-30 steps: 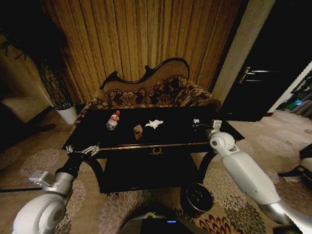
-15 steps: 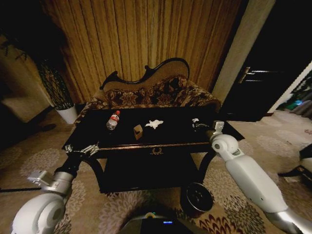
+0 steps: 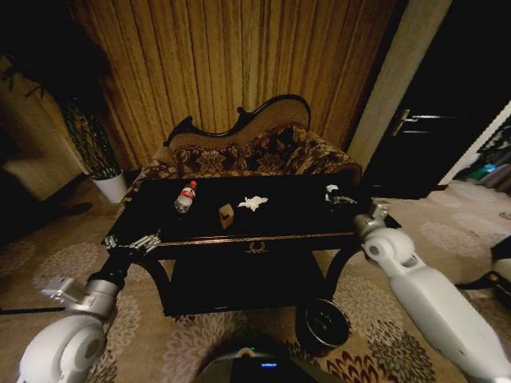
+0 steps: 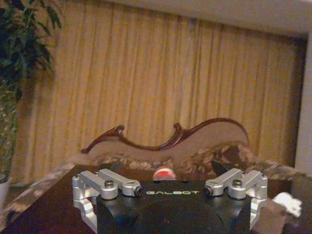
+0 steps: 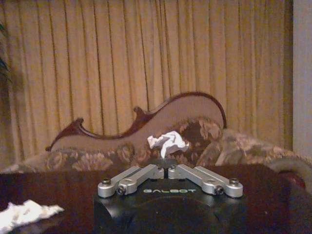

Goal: Move to the front of the table and place the trash on the table into the trash bin.

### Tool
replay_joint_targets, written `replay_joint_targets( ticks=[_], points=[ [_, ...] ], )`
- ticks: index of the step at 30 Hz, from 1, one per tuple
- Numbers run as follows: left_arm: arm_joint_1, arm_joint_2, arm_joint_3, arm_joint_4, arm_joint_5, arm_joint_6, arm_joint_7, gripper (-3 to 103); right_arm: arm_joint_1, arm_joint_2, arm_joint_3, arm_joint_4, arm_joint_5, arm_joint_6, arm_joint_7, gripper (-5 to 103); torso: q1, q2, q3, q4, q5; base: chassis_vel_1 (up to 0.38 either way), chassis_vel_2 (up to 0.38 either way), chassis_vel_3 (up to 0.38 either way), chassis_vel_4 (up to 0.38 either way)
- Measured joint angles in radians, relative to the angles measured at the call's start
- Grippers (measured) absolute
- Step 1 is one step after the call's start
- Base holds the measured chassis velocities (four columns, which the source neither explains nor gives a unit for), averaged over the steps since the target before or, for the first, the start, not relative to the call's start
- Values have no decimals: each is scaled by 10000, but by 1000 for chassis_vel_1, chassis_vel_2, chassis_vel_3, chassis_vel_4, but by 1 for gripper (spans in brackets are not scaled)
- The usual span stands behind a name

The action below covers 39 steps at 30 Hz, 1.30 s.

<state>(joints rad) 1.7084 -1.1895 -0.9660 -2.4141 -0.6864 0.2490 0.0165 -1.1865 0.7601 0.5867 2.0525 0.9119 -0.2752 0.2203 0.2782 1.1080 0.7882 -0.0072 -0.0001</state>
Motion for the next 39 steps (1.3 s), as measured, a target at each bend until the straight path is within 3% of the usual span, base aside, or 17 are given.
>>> replay_joint_targets(
  ticks=[11,17,39],
  points=[
    [-664,97,-279,121,-288,915,-344,100,-2032,899,1311,1191,-643,30,332,0,0,-1,0,-3,2,0,0,0,0],
    [-694,163,-351,-18,-442,959,-328,100,-2864,1344,1661,1565,-1125,25,319,0,0,-1,0,0,1,0,0,0,0],
    [-661,122,-308,50,-470,894,-84,100,-3461,1463,1919,1964,-1240,-9,317,0,1,-2,1,2,0,0,0,0,0]
  ],
)
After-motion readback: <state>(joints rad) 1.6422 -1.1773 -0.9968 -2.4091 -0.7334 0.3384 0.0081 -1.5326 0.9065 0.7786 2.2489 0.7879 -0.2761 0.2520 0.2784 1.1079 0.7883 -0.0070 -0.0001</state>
